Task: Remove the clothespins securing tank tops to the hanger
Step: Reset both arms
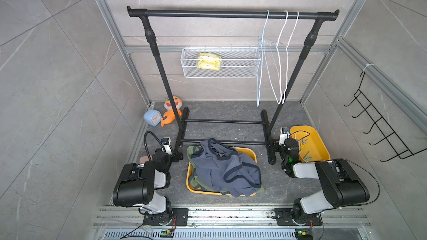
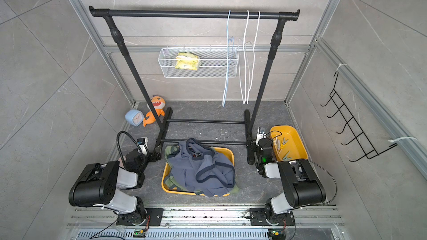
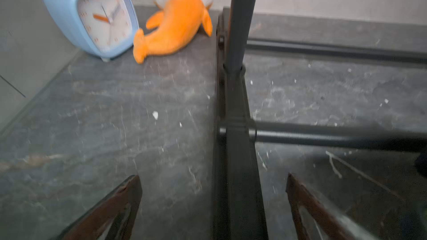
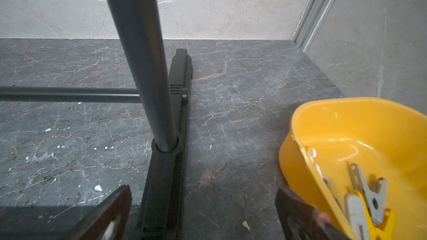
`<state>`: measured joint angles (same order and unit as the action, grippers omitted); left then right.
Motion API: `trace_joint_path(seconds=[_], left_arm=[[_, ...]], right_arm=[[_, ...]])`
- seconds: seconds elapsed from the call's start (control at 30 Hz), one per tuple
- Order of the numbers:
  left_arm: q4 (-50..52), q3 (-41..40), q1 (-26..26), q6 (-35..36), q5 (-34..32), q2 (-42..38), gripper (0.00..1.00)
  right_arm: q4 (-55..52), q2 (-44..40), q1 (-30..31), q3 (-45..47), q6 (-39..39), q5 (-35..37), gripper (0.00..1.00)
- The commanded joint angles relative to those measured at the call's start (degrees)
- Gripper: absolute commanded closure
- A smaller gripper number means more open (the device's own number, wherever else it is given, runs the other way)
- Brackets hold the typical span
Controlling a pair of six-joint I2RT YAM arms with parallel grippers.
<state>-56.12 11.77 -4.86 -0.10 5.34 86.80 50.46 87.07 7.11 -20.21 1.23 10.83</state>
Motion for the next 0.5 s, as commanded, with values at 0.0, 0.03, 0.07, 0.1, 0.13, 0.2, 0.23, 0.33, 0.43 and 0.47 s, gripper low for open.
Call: trace_joint_path(seconds=[0.0,0.03,0.07,0.1,0.13,0.2,0.23,0.33,0.43,0.47], left_arm=[[6.8,8.6,0.6,-1.5,-7.7,-0.6,0.00],[6.0,8.0,0.6,-0.6,-4.9,-0.8,0.00],[7.2,8.6,0.6,-0.7,-5.0,-0.9,0.00],[8.1,9.3,0.6,-1.1,-6.1,-0.7,0.00],[7.5,8.8,0.6,-1.1,-5.7,-0.8,0.00],[8.0,9.1,0.6,-1.2,-6.2,-0.6,0.00],[8.0,9.2,0.6,-1.1,-6.0,-0.7,0.00],[8.0,9.1,0.6,-1.1,-6.1,-0.8,0.00],[8.1,9.0,0.6,-1.0,-6.1,-0.8,0.00],[8.1,9.1,0.6,-1.0,-6.1,-0.8,0.00]], right_arm=[[1.4,0.1,0.2,0.2,-1.0,-0.5,0.00],[1.4,0.1,0.2,0.2,-1.0,-0.5,0.00],[1.3,0.1,0.2,0.2,-1.0,-0.5,0.00],[1.4,0.1,0.3,0.2,-1.0,-0.5,0.00],[1.3,0.1,0.2,0.2,-1.0,-0.5,0.00],[1.3,0.1,0.3,0.2,-1.0,-0.5,0.00],[1.4,0.1,0.2,0.2,-1.0,-0.5,0.00],[1.3,0.1,0.3,0.3,-1.0,-0.5,0.00],[1.4,0.1,0.2,0.2,-1.0,-0.5,0.00],[1.4,0.1,0.2,0.2,-1.0,-0.5,0.00]])
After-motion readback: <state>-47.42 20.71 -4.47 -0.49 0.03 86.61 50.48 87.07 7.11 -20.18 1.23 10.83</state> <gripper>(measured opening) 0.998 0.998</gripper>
